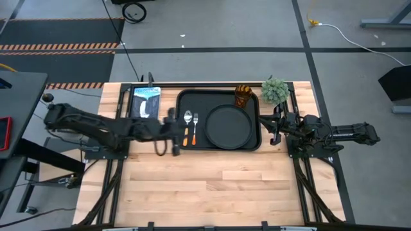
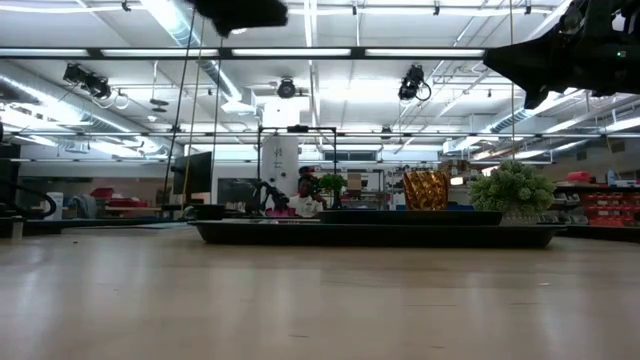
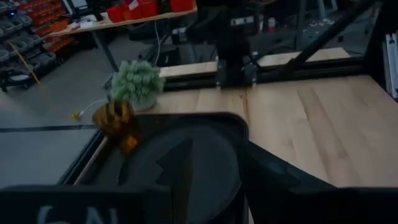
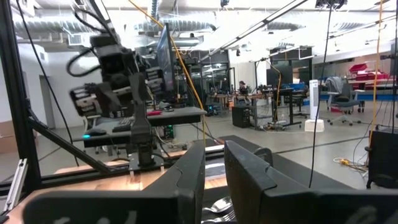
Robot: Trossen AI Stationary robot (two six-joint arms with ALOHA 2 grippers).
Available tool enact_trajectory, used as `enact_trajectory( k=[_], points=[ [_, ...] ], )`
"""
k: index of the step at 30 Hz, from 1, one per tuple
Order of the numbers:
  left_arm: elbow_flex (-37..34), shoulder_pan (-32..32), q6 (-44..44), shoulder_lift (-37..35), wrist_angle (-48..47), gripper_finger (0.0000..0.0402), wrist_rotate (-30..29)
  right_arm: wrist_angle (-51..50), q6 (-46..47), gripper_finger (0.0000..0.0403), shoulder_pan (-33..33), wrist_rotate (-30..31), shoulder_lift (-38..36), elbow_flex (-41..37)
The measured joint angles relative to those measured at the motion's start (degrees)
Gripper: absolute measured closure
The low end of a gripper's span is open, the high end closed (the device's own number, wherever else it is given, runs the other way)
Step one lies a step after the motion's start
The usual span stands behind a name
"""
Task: Pick and place plate/cup/fork/spoon on tray
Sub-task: Return to Home Position
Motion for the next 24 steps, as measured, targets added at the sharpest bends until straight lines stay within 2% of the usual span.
enact_trajectory(
  k=[3,10,14,17,24],
  points=[
    [-8.09,0.12,-0.06,-7.19,3.92,0.0269,0.02,0.02,0.0,0.0334,0.0,0.0,0.0,0.0],
    [-30.61,0.1,-4.34,-25.61,19.6,0.0269,0.61,0.02,0.0,0.0334,0.0,0.0,0.0,0.01],
    [-38.88,0.12,0.34,-33.56,26.95,0.0269,3.97,-0.01,0.0,0.0334,0.0,0.0,0.01,0.0],
    [-41.89,0.51,1.72,-39.17,26.18,0.0269,4.6,0.0,0.01,0.0334,0.0,0.0,0.0,0.0],
    [-45.39,1.75,-1.08,-51.25,15.87,0.0269,4.61,0.0,0.0,0.0334,0.02,0.0,0.0,0.02]
  ],
)
